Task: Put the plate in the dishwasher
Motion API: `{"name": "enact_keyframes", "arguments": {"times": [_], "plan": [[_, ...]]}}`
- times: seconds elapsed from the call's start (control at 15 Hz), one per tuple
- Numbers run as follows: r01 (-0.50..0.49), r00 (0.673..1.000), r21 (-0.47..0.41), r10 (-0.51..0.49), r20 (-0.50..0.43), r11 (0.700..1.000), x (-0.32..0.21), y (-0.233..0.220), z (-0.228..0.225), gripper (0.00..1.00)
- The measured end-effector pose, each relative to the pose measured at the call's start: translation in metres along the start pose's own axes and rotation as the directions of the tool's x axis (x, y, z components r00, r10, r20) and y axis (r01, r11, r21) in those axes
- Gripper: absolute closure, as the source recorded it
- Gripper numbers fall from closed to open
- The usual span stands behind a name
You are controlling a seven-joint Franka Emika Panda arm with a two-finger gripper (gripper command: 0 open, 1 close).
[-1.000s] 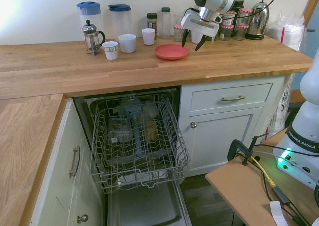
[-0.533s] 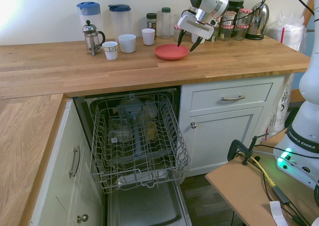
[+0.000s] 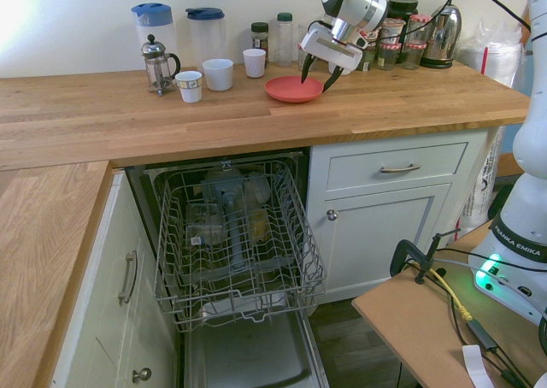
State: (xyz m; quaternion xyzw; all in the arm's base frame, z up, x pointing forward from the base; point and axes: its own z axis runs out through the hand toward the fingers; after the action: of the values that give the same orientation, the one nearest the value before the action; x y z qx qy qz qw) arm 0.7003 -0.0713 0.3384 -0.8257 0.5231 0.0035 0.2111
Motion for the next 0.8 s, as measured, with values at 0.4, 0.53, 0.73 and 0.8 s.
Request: {"name": "enact_keyframes", "arguments": {"times": [0.4,0.53,0.73,0.8], "plan": [[-0.001,1.000,-0.003,0.001,0.019,1.000,0.006,-0.002,0.007,1.00],[-0.004,1.000,-0.001,0.004,0.028,1.000,0.010,-0.004,0.009,1.00],[-0.005,0.999,0.005,0.005,0.045,1.000,0.018,-0.006,0.012,1.00],[-0.005,0.999,0.005,0.005,0.050,1.000,0.019,-0.007,0.013,1.00]]}}
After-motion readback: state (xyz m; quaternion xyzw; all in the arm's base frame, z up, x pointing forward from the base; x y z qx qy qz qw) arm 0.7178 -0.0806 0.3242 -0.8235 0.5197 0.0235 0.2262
